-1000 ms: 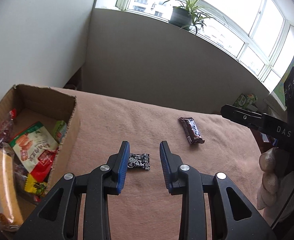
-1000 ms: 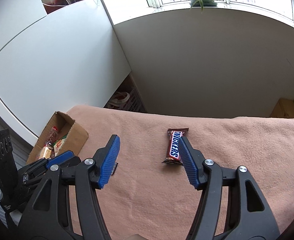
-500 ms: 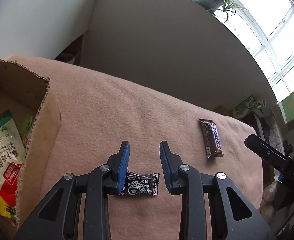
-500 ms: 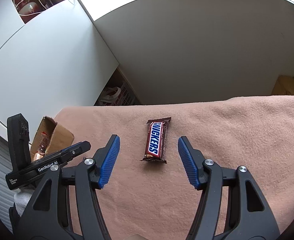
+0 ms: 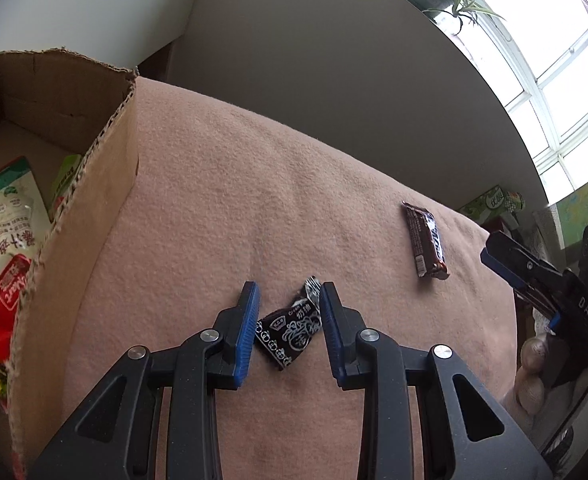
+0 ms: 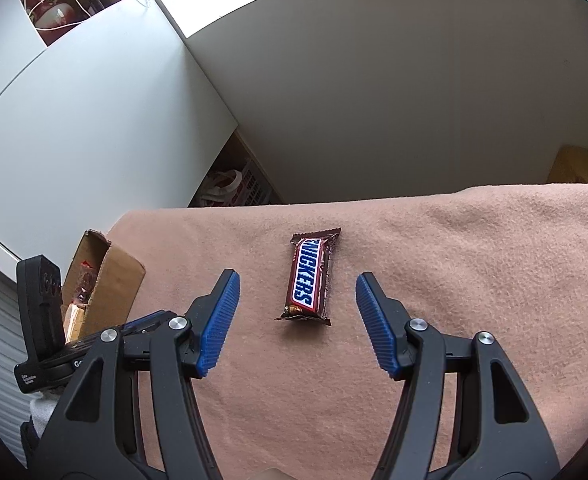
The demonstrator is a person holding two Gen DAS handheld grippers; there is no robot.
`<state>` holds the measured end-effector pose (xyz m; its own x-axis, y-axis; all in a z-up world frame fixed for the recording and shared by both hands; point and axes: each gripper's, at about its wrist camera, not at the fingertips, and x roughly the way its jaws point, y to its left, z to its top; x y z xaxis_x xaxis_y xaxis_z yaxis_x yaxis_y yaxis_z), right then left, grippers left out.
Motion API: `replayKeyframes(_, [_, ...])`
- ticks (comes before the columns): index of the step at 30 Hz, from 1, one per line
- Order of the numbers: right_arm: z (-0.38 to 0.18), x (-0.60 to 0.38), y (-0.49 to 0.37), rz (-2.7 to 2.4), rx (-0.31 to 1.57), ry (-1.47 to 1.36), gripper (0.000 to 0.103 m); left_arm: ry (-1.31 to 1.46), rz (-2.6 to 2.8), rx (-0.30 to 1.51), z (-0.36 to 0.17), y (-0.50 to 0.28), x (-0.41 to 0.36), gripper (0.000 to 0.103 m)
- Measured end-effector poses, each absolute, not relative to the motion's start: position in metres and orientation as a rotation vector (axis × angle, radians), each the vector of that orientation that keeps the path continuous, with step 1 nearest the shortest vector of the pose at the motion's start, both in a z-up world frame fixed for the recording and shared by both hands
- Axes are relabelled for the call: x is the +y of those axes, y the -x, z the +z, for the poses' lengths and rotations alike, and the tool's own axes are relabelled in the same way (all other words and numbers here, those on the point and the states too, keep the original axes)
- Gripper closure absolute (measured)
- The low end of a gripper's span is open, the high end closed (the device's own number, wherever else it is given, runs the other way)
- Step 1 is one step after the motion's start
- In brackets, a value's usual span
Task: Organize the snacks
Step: 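Grasp the black-wrapped candy with the left tool while the right tool grasps the Snickers bar, then carry the black candy and Snickers over the box and open both tools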
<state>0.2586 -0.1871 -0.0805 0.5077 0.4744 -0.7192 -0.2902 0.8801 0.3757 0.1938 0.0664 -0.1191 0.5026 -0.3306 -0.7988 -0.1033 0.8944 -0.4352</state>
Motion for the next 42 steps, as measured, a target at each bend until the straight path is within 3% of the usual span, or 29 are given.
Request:
replayKeyframes(4, [-0.085,-0.184,-0.261,0.456,0.945,-0.193,0.040,0.342,-0.152,1.030,-0.117,-0.183,0.044,0.073])
replayKeyframes(7, [-0.092,-0.178,-0.267,0.445,0.977,-0.170,0.040,0.246,-0.153,1.012,-0.116,-0.181,0.027,0.056])
replayKeyframes(12, [-0.102,-0.163,-0.276,0.406,1.016,-0.104,0.040,0.109,-0.105,0.981,-0.117,-0.182,0.006,0.056])
replayKeyframes(15, [-0.109,-0.152,-0.280,0.390,1.028,-0.055,0.040,0.092,-0.094,0.963,-0.118,-0.180,0.004,0.059])
replayKeyframes(20, [-0.121,-0.142,-0.285,0.350,1.038,-0.012,0.040,0.077,-0.067,0.943,-0.122,-0.181,-0.002,0.076])
replayKeyframes(25, [-0.126,-0.128,-0.282,0.310,1.019,0.061,0.058,0.094,-0.065,0.924,-0.123,-0.178,0.003,0.077])
replayKeyframes(27, [-0.127,-0.125,-0.280,0.307,1.018,0.068,0.073,0.096,-0.061,0.917,-0.122,-0.178,0.002,0.077])
replayKeyframes(42, [-0.126,-0.132,-0.222,0.370,1.001,-0.067,0.074,0.188,-0.097,0.905,-0.117,-0.148,0.025,0.078])
